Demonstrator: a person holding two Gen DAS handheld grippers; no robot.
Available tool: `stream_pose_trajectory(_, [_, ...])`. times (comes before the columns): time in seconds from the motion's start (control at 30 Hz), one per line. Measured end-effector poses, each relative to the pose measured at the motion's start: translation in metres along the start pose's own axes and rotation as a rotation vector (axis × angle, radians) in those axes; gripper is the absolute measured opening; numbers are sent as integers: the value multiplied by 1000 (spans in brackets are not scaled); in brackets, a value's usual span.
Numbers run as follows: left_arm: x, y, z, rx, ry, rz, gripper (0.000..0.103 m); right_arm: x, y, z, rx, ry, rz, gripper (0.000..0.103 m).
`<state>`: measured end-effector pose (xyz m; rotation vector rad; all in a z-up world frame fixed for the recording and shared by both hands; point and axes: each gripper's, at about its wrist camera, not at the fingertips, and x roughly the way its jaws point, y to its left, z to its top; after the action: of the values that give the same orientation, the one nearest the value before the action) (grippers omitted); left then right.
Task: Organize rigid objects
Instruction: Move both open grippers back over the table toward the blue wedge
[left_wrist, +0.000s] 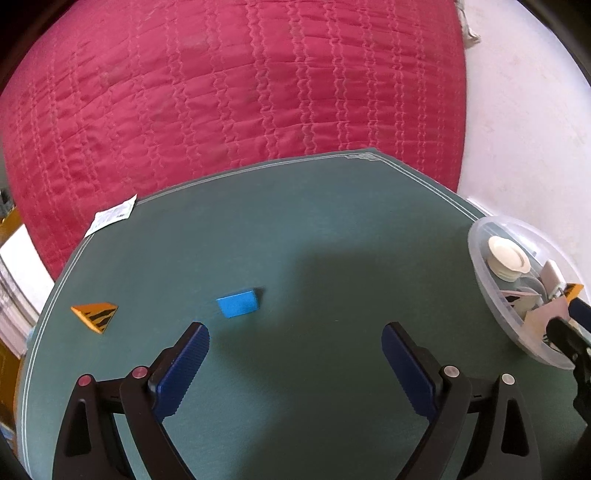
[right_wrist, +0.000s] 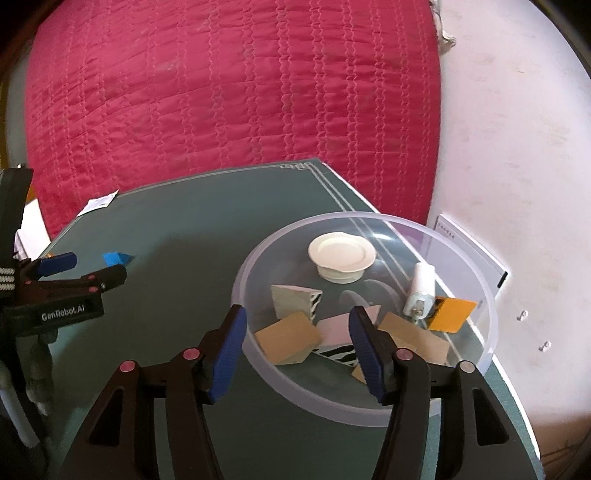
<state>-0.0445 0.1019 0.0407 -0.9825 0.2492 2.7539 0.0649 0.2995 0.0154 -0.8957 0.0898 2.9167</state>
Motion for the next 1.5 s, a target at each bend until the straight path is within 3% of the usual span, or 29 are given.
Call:
stream_pose_trajectory(0.47, [-5,60,-4,-119,15,76,97,17,42,2,-64,92,140,66])
stream_pose_trajectory(0.53, [-4,71,-6,-138,25,86,97,19,52,5,-86,88,144,73])
stream_pose_trajectory(0.8, [-5,106,-21,-159,42,156,97,15,85,21,-124,61,215,73])
stream_pose_trajectory(1.17, [-10,144,-33,-204,54,217,97,73,153,37,-138,193,338,73])
stream_pose_trajectory(1.5, [-9,169,-37,-233,67,240,97,120,207,47,-198,226,341,71])
